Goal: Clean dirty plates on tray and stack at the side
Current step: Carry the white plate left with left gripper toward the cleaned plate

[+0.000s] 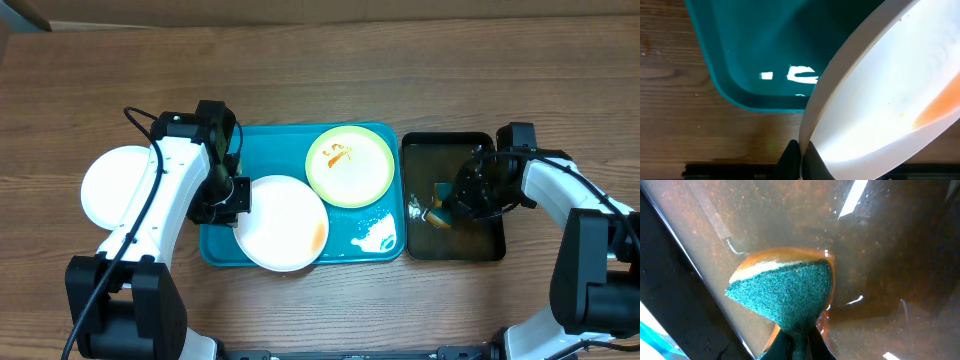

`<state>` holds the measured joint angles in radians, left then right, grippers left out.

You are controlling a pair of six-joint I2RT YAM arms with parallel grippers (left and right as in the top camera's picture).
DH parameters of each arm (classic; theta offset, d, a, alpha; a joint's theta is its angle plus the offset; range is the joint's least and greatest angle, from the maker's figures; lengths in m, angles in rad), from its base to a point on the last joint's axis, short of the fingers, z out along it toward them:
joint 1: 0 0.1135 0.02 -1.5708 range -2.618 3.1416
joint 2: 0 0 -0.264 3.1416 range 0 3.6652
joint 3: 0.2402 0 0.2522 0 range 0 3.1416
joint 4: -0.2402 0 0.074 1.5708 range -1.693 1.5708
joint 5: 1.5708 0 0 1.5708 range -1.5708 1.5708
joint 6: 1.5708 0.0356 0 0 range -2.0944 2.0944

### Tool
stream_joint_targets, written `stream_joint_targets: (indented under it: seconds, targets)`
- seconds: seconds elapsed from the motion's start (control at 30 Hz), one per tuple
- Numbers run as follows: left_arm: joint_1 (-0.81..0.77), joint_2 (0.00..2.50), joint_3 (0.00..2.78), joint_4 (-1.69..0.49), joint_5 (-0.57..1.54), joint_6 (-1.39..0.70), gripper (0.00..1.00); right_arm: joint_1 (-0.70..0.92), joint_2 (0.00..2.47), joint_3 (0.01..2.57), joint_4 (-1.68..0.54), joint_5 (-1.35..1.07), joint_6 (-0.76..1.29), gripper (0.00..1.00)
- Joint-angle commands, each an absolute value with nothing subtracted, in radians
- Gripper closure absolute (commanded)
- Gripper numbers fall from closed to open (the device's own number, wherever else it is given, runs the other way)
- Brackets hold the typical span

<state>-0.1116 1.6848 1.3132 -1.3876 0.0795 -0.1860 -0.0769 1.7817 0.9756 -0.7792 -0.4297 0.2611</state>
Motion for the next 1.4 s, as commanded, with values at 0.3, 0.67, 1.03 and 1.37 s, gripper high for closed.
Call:
stream_joint_targets:
  seconds: [0.3, 0.67, 1.03, 1.37]
  targets:
    - [-0.111, 1.683, 1.304, -1.485, 0.146, -0.253, 0.96, -0.073, 1.782, 0.966, -0.794, -0.392, 0.260, 0.96]
    - [-0.111, 1.683, 1.304, -1.393, 0.160, -0.279, 0.96, -0.073, 1.782, 0.966, -0.795, -0.392, 0.257, 0.96]
    - [-0.111, 1.683, 1.304, -1.401, 0.065, -0.321, 0.96, -0.073, 1.782, 0.966, -0.797, -0.393, 0.257, 0.96]
    - [-0.073, 1.682, 1.557, -1.470, -0.362, -0.463, 0.96, -0.073, 1.782, 0.966, -0.799, -0.393, 0.257, 0.96]
